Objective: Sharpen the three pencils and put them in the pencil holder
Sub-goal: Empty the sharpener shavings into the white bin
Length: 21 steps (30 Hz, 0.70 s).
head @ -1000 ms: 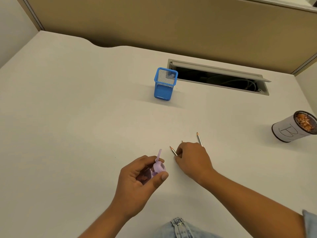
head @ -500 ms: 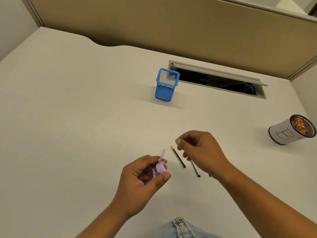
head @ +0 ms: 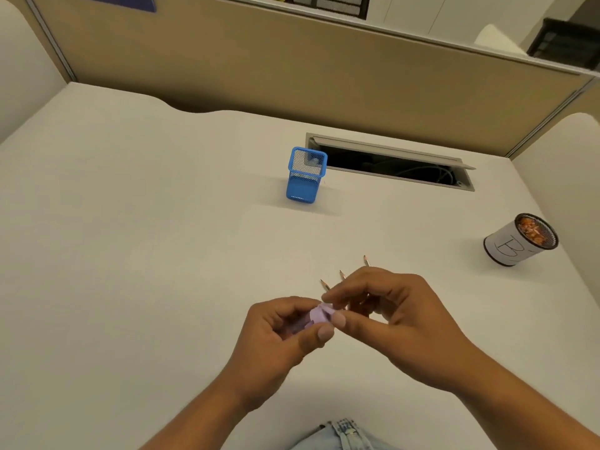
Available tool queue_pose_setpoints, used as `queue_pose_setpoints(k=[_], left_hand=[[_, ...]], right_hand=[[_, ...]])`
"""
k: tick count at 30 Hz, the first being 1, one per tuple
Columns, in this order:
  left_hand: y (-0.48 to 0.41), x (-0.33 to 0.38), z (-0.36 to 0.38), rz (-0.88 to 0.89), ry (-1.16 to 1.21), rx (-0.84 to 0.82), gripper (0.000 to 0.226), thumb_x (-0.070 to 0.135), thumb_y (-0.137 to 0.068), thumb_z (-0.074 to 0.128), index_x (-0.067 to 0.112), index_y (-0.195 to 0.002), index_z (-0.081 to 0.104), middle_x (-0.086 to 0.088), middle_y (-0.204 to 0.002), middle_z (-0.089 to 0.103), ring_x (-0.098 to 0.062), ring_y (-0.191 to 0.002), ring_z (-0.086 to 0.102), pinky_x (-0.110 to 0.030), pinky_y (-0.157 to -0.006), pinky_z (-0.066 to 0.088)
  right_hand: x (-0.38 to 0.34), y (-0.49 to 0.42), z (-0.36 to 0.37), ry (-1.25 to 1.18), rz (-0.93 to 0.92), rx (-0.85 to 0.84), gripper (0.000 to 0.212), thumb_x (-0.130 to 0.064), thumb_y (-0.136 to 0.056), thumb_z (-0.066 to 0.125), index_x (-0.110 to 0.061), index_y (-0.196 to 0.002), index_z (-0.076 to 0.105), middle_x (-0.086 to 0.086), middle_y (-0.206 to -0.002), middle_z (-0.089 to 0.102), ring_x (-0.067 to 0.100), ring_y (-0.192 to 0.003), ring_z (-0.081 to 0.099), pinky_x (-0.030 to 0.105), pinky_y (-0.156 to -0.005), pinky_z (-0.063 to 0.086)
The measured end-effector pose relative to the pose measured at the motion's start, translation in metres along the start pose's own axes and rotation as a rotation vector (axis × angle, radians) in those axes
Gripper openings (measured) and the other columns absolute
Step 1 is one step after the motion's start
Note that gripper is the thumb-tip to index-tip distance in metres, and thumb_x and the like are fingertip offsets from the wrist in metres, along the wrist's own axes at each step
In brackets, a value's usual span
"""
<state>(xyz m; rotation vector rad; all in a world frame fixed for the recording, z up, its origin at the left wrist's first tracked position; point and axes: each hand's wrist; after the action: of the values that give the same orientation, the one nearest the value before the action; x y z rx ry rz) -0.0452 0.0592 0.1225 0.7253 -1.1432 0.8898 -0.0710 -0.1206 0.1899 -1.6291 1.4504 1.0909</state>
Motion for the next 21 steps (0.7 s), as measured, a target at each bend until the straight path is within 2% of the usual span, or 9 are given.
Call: queue_pose_setpoints(k=[4,6,9,12,16,19,21], left_hand=[[0.001,0.011,-0.005,-0.09,0.104,-0.055,0.04,0.053,-0.066,0.082,0.016,-0.076,0.074,0.0,-0.058,0.059,-0.012,-0.043,0.032,-0.018,-0.043,0.028],[0.002,0.015,-0.009,-0.133,0.131,-0.113,0.042,0.057,-0.063,0.082,0.017,-0.071,0.072,-0.001,-0.056,0.059,-0.012,-0.04,0.029,-0.015,-0.043,0.026],[0.006,0.021,-0.014,-0.198,0.16,-0.203,0.042,0.057,-0.061,0.083,0.017,-0.066,0.07,0.0,-0.054,0.059,-0.011,-0.039,0.027,-0.014,-0.043,0.024],[0.009,0.024,-0.015,-0.256,0.173,-0.283,0.042,0.057,-0.061,0.084,0.018,-0.066,0.069,0.001,-0.053,0.057,-0.012,-0.041,0.026,-0.014,-0.044,0.023],[0.007,0.026,-0.01,-0.278,0.109,-0.376,0.043,0.061,-0.064,0.08,0.019,-0.069,0.071,0.001,-0.056,0.06,-0.012,-0.042,0.031,-0.016,-0.043,0.026],[0.005,0.026,0.006,-0.235,0.027,-0.414,0.046,0.067,-0.069,0.072,0.02,-0.07,0.073,-0.001,-0.057,0.065,-0.022,-0.049,0.042,-0.018,-0.042,0.03],[0.001,0.026,0.022,-0.209,0.021,-0.441,0.049,0.066,-0.074,0.068,0.018,-0.072,0.072,-0.004,-0.06,0.068,-0.026,-0.051,0.05,-0.023,-0.043,0.033]], right_hand=[[-0.003,0.01,0.009,-0.082,-0.018,0.096,0.008,-0.034,-0.078,0.077,-0.034,-0.086,0.08,-0.007,-0.092,0.073,0.02,-0.085,0.068,0.022,-0.07,0.052],[-0.005,0.014,0.013,-0.115,-0.014,0.129,0.008,-0.034,-0.076,0.079,-0.03,-0.082,0.08,-0.007,-0.098,0.074,0.022,-0.09,0.07,0.025,-0.073,0.055],[-0.009,0.022,0.023,-0.153,-0.013,0.147,0.008,-0.03,-0.075,0.081,-0.024,-0.08,0.078,-0.005,-0.094,0.078,0.024,-0.091,0.072,0.031,-0.075,0.058],[-0.012,0.03,0.031,-0.172,0.006,0.197,0.009,-0.029,-0.072,0.082,-0.023,-0.076,0.077,-0.004,-0.09,0.078,0.023,-0.085,0.072,0.026,-0.074,0.056],[-0.013,0.042,0.028,-0.138,0.045,0.191,0.014,-0.036,-0.075,0.08,-0.031,-0.086,0.074,-0.005,-0.09,0.076,0.019,-0.084,0.071,0.022,-0.072,0.055],[-0.012,0.053,0.011,0.004,0.001,0.14,0.028,-0.036,-0.078,0.078,-0.038,-0.105,0.071,-0.008,-0.093,0.071,0.019,-0.086,0.067,0.021,-0.07,0.053],[-0.011,0.058,-0.004,0.123,-0.062,0.083,0.028,-0.033,-0.08,0.079,-0.037,-0.107,0.072,-0.007,-0.093,0.067,0.021,-0.083,0.064,0.025,-0.067,0.052]])
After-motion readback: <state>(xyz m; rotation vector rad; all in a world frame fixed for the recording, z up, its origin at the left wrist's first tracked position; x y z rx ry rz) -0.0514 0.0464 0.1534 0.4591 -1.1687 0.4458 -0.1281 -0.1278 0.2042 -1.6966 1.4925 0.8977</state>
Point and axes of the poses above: each hand's wrist, its own y-axis away from the middle knuckle, its own z-axis out of the palm, x = y × z
